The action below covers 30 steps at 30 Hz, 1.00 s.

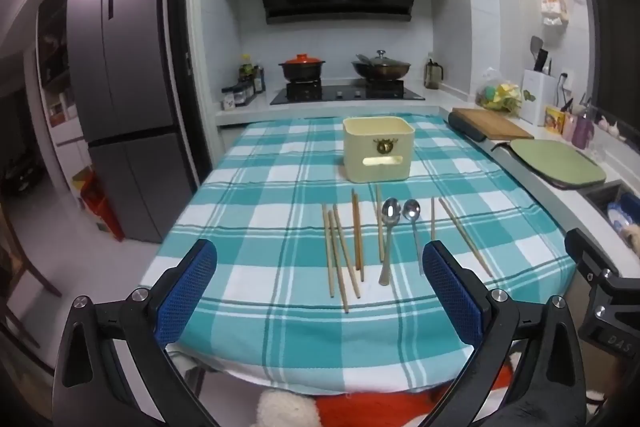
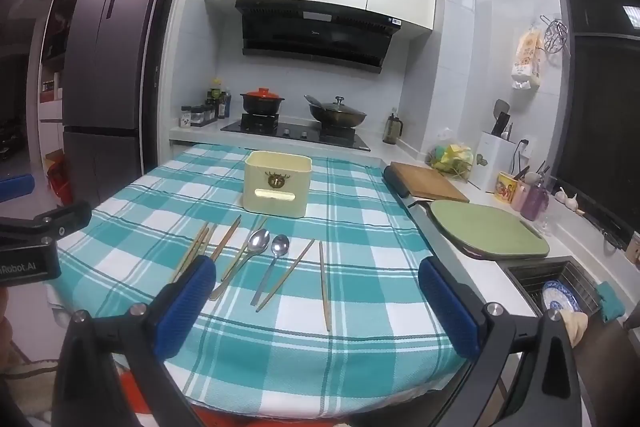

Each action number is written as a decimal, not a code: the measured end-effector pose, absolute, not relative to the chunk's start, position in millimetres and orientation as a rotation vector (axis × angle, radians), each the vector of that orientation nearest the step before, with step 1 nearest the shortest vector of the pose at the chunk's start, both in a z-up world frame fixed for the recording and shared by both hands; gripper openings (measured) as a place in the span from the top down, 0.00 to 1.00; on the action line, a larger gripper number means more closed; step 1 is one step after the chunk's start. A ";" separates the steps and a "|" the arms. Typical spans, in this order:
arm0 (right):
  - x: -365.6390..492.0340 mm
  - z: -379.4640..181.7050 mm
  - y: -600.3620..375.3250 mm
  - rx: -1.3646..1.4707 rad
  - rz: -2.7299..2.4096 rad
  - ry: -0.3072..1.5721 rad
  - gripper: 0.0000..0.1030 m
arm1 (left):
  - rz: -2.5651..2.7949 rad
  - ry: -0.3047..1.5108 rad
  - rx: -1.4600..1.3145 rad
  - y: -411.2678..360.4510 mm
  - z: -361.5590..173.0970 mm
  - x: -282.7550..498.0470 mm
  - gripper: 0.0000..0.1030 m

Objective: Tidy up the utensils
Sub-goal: 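Move both tools toward the row of chopsticks and spoons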

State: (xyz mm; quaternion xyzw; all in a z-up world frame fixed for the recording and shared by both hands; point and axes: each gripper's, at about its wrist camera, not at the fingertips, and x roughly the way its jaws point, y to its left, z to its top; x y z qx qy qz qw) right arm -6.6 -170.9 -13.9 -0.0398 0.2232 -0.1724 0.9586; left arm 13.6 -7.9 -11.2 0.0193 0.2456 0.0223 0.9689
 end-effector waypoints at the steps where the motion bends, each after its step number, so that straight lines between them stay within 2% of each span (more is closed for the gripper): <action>1: -6.5 -13.9 -172.5 -0.078 -0.353 0.456 0.00 | 0.044 0.496 0.041 -8.0 -11.2 13.9 0.01; 30: 14.0 -29.4 -198.2 -0.046 -0.406 0.547 0.00 | 0.007 0.517 0.063 -20.6 -19.8 42.0 0.01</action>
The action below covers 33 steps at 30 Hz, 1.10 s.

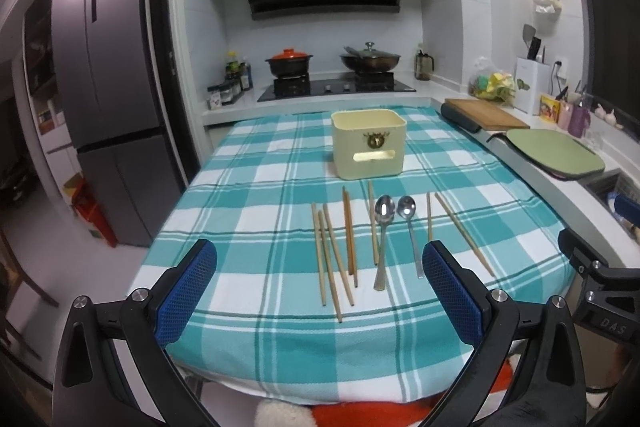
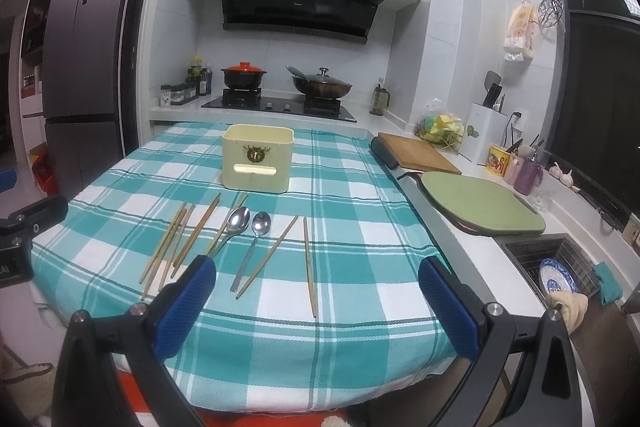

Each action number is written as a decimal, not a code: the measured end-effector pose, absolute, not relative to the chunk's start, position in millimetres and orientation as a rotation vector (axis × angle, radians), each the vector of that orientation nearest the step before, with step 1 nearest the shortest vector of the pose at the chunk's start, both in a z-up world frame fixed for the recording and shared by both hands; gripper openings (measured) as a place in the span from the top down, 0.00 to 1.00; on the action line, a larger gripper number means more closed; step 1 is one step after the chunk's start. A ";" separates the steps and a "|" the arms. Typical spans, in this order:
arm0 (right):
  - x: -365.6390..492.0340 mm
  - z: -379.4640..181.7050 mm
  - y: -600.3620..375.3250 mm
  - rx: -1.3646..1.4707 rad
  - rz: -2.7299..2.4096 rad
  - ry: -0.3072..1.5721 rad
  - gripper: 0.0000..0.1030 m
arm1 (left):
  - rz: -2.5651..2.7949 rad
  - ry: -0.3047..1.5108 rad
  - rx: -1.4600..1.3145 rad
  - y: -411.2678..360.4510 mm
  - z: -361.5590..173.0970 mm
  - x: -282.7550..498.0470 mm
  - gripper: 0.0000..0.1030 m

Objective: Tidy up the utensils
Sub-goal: 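Move both tools toward the row of chopsticks and spoons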

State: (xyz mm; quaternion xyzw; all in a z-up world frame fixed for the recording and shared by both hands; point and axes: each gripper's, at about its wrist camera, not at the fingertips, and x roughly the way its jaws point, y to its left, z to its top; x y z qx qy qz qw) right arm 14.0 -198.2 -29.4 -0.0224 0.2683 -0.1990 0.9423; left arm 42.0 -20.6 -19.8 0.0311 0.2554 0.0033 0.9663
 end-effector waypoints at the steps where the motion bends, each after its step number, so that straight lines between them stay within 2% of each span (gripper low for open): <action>1: 14.9 -30.7 -200.3 -0.046 -0.409 0.551 0.00 | 0.003 0.520 0.059 -20.9 -20.7 44.5 0.01; 20: 52.5 -54.7 -232.8 0.032 -0.473 0.646 0.00 | -0.044 0.708 0.074 -20.3 -60.0 100.8 0.00; 33: 89.9 -84.5 -252.5 0.040 -0.373 0.694 0.00 | 0.058 0.831 -0.106 58.7 -120.1 167.7 0.01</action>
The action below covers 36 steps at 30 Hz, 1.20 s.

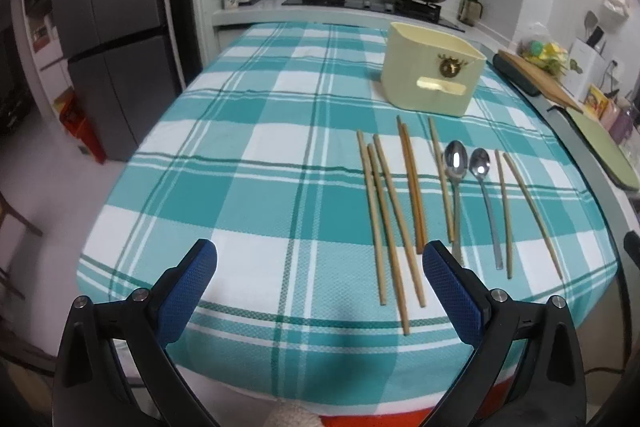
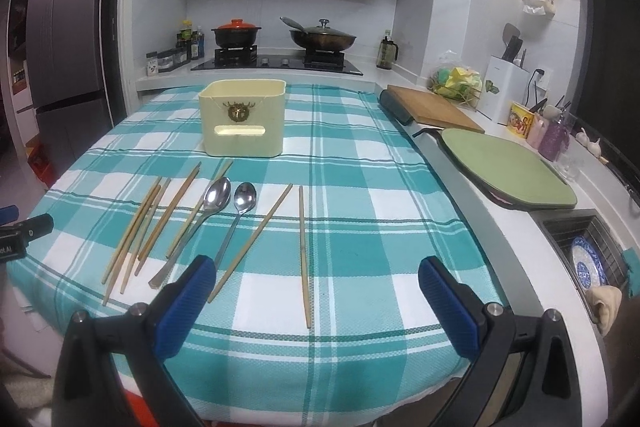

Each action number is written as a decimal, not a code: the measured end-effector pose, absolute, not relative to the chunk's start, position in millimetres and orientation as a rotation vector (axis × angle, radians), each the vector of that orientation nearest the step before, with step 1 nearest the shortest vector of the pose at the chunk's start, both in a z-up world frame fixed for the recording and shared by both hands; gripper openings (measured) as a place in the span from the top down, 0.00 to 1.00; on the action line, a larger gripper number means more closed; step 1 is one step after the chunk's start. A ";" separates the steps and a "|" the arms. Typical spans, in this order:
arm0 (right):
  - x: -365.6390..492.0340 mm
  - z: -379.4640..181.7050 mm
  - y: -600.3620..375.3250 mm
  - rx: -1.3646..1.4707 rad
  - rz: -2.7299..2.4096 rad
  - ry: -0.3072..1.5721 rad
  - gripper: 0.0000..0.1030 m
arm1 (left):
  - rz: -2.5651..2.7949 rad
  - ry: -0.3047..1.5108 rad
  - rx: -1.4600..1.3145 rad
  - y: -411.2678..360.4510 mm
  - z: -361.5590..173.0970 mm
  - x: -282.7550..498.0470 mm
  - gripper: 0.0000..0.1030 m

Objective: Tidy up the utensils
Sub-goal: 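Move both tools toward the row of chopsticks and spoons, then grasp a bamboo chopstick with the left tool while the right tool grasps another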

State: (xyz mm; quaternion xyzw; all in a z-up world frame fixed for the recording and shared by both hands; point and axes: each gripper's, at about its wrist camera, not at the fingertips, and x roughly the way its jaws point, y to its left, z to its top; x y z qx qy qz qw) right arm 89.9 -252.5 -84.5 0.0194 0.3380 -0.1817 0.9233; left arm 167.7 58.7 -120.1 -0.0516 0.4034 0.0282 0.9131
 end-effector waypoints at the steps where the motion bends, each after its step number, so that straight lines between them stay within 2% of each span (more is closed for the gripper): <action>1: 93.9 -89.1 -256.6 0.039 -0.371 0.703 0.00 | 0.053 0.845 -0.121 62.1 -126.2 174.8 0.01; 9: 122.5 -126.1 -291.0 0.094 -0.352 0.795 0.01 | 0.011 0.901 -0.070 47.1 -158.1 227.3 0.01; 12: 131.7 -135.2 -293.7 0.102 -0.324 0.811 0.04 | 0.014 0.926 -0.036 41.8 -169.5 244.9 0.01; 17: 149.0 -142.5 -294.1 0.098 -0.276 0.831 0.16 | 0.038 0.959 0.019 36.1 -188.5 266.9 0.01; 25: 167.5 -145.9 -308.0 0.112 -0.259 0.856 0.26 | 0.055 1.007 0.061 34.8 -210.2 277.9 0.00; 29: 179.3 -158.6 -314.2 0.116 -0.226 0.931 0.29 | 0.028 1.016 0.046 39.0 -212.0 287.7 0.00; 33: 203.4 -179.2 -315.6 0.119 -0.139 1.029 0.38 | -0.017 1.059 0.029 40.9 -213.6 308.0 0.01; 34: 211.3 -185.4 -314.6 0.105 -0.120 1.057 0.43 | -0.032 1.069 0.030 40.3 -213.9 314.0 0.01; 36: 227.4 -197.2 -312.3 0.061 -0.099 1.112 0.51 | -0.062 1.083 0.044 37.8 -212.9 325.9 0.06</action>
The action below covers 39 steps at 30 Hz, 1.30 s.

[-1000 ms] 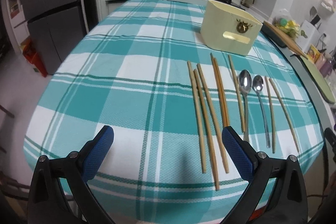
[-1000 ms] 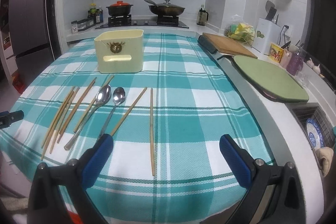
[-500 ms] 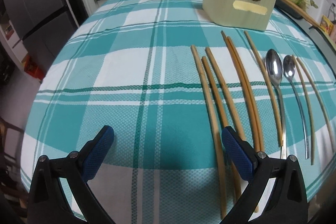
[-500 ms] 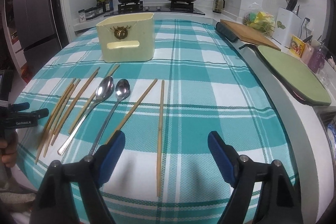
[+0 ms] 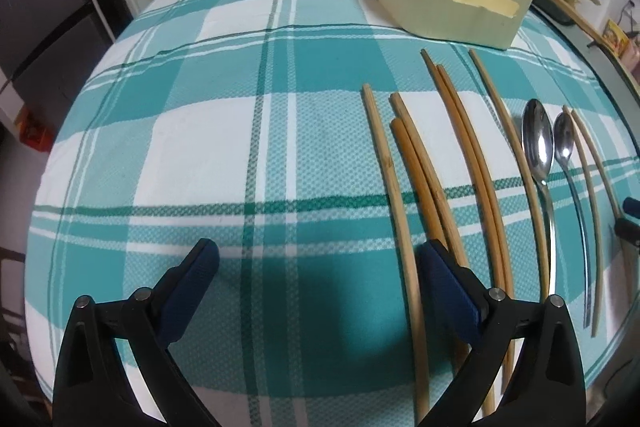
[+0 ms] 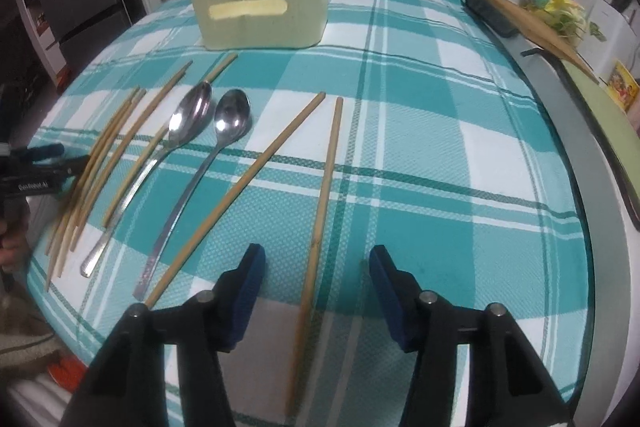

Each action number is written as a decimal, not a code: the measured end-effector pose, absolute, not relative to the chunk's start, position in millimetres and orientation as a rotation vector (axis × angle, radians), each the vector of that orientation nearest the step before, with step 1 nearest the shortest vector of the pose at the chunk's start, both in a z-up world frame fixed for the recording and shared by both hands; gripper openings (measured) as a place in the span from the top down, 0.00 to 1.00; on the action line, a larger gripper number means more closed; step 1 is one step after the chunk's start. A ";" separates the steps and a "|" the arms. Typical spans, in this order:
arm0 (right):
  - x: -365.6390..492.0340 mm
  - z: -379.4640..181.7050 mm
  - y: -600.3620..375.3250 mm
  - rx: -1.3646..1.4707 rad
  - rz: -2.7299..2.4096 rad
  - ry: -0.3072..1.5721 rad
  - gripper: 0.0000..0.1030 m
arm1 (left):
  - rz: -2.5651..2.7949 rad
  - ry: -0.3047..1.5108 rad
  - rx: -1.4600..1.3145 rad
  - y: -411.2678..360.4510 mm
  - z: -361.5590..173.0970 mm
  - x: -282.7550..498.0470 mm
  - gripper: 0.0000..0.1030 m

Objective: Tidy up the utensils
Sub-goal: 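Grasp a bamboo chopstick with the left tool while the right tool grasps another, then lift the held chopsticks upright and drop them into the cream holder with both tools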

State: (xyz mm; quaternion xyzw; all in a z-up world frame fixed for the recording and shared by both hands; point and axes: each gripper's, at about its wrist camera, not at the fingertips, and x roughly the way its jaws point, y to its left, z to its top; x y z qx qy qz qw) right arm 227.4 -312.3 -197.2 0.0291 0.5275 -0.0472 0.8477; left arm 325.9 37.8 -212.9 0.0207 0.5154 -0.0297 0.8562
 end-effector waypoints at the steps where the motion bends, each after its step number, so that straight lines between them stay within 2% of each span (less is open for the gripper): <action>1: 234.8 -202.3 -311.7 0.050 -0.083 1.136 0.58 | -0.081 1.090 0.052 36.6 -211.7 332.8 0.08; 2: 242.5 -207.1 -312.5 0.051 -0.071 1.163 0.64 | -0.099 1.098 0.062 35.1 -210.1 340.0 0.15; 7: 288.1 -208.2 -317.2 0.022 -0.022 1.201 0.68 | -0.157 1.132 0.095 27.4 -205.4 371.1 0.35; 8: 298.3 -208.8 -318.6 0.018 -0.015 1.206 0.70 | -0.168 1.136 0.095 25.6 -204.5 376.1 0.45; 9: 309.2 -209.3 -320.2 0.013 -0.011 1.213 0.72 | -0.176 1.136 0.098 23.5 -203.5 380.2 0.59; 10: 319.3 -209.5 -321.3 0.013 -0.007 1.218 0.78 | -0.178 1.133 0.108 20.8 -202.4 381.7 0.67; 11: 329.0 -209.6 -322.7 0.014 -0.006 1.223 0.87 | -0.182 1.132 0.120 17.9 -201.5 383.8 0.85; 12: 337.4 -210.2 -324.8 0.017 -0.006 1.229 0.91 | -0.192 1.134 0.124 15.1 -201.1 385.7 0.92; 16: 358.2 -208.9 -332.9 0.063 -0.001 1.224 0.93 | -0.178 1.104 0.116 14.8 -194.8 386.9 0.96; 19: 358.3 -192.7 -342.4 0.125 -0.008 1.166 0.93 | -0.181 1.023 0.049 26.7 -165.9 377.1 0.96; 28: 316.7 -83.7 -335.8 0.135 0.027 0.904 0.93 | -0.190 0.724 -0.057 56.3 -49.2 332.1 0.96; 39: 304.6 16.8 -313.5 0.084 0.036 0.598 0.93 | -0.225 0.535 -0.187 66.4 41.1 356.1 0.96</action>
